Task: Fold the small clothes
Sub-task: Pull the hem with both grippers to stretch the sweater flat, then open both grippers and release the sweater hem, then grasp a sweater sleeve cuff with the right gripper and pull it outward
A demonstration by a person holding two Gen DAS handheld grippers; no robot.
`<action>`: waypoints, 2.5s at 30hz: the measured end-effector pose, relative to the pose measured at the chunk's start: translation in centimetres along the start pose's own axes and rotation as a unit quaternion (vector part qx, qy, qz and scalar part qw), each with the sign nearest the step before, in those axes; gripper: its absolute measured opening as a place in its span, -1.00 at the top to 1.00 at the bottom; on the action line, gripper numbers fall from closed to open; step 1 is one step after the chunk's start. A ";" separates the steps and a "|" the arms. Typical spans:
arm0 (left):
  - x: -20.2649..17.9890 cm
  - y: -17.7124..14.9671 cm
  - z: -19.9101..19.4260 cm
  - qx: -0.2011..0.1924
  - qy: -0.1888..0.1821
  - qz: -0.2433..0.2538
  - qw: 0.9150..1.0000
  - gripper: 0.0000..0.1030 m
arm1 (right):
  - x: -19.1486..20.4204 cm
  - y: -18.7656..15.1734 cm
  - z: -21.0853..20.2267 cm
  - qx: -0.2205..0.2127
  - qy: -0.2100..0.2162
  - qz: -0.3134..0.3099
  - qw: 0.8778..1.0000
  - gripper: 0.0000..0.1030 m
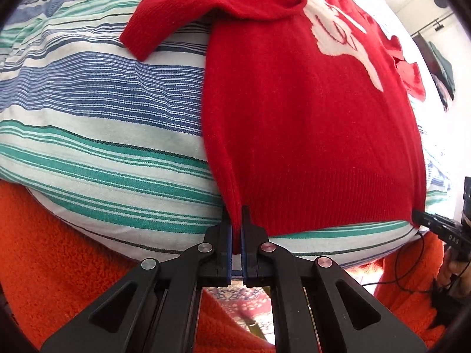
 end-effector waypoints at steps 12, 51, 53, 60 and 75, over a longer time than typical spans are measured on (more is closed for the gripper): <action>0.3 -0.1 0.0 0.001 -0.003 0.000 1.000 0.94 | 0.1 0.2 0.1 0.000 -0.009 -0.010 1.000 0.93; -0.9 -1.6 -2.4 -0.015 -0.026 0.019 0.999 -0.24 | -1.1 -0.8 -1.6 0.015 0.017 0.044 0.999 0.56; -1.5 -2.0 -3.3 -0.027 -0.021 0.036 0.999 -0.40 | -1.7 -1.4 -2.9 0.017 0.003 0.043 0.999 0.17; -1.4 -1.3 -8.3 -0.104 -0.033 0.026 0.994 -0.41 | -5.4 -2.7 -8.1 -0.003 -0.100 0.021 0.995 -0.29; -3.2 -0.5 -11.0 -0.152 -0.030 0.011 0.988 -0.50 | -0.4 15.8 -3.3 -0.160 -0.146 -0.228 0.949 -0.30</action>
Point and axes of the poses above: each gripper's, at about its wrist camera, not at the fingertips, and z roughly the way its jaws point, x to its left, y to its top, the point moved 6 cm from there along z, roughly the way its jaws point, and after that the axes turned 11 degrees about -x, right-handed, at the moved point
